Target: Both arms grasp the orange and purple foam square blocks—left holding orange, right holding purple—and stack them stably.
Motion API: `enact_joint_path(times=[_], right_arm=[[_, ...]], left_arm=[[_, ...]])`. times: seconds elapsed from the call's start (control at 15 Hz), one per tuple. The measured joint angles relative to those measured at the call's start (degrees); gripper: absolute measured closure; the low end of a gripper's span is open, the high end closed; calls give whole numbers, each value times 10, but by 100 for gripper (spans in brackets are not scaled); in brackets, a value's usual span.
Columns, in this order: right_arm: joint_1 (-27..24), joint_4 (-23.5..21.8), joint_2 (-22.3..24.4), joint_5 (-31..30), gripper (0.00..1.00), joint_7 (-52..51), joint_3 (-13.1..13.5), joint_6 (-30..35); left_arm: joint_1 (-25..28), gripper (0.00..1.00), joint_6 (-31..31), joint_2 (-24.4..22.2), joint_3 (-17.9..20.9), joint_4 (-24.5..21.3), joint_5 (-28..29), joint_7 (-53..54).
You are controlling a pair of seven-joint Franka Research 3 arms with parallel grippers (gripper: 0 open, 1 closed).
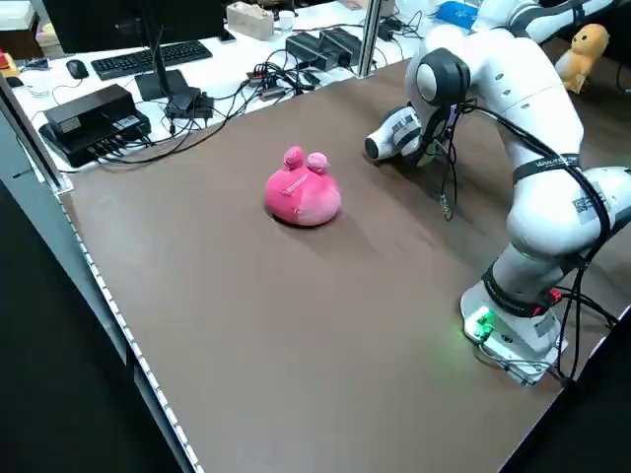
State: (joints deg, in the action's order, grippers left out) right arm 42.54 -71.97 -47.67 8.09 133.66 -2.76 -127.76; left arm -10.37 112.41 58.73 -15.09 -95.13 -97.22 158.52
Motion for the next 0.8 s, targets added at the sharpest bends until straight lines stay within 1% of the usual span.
enact_joint_path(times=[0.8], right_arm=[[-1,0,-1,8,44,1,0,-3]], left_arm=[[0,36,0,0,0,0,0,0]])
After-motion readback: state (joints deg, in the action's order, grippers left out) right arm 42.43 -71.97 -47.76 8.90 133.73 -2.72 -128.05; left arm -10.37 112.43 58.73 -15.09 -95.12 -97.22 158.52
